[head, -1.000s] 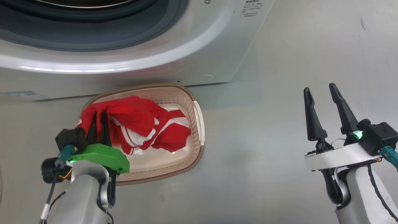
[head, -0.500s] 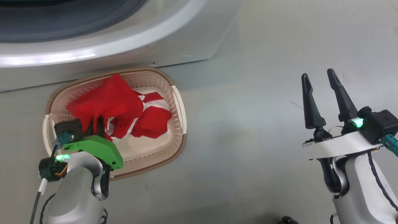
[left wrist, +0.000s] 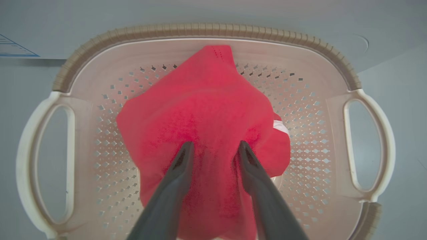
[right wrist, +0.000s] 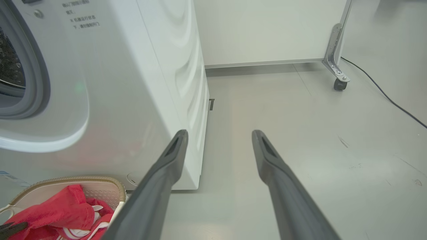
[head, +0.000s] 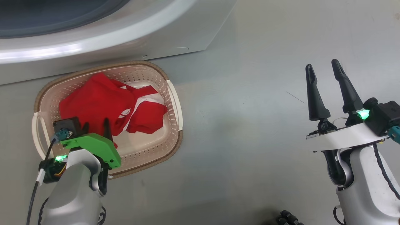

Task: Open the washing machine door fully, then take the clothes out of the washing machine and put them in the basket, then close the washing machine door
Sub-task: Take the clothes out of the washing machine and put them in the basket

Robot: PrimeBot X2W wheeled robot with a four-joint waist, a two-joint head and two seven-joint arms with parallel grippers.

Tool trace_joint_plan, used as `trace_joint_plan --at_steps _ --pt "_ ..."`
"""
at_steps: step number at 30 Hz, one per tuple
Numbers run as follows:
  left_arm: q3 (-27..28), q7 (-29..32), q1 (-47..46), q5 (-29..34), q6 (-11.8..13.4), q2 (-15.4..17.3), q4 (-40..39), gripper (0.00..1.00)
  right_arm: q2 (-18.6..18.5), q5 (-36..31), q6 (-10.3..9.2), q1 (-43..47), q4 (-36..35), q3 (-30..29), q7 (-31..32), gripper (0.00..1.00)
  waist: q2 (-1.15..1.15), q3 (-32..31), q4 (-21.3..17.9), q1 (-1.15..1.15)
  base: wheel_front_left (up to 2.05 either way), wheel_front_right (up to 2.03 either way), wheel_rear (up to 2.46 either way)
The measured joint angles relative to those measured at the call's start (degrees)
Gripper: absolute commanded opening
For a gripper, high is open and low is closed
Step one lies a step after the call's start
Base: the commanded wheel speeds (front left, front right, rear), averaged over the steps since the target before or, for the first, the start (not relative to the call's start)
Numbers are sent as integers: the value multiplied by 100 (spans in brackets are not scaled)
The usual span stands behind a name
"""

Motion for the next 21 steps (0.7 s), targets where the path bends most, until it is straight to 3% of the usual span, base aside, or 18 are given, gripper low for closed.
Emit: trace_joint_plan --at_steps 13,21 --pt "-67 -557 -40 1 -110 -22 345 100 -2 25 0 -18 89 -32 0 100 0 -307 142 0 0 0 0" --pt "-197 -809 -40 1 -207 -35 105 100 -51 14 0 9 159 -167 0 100 0 -620 333 0 0 0 0"
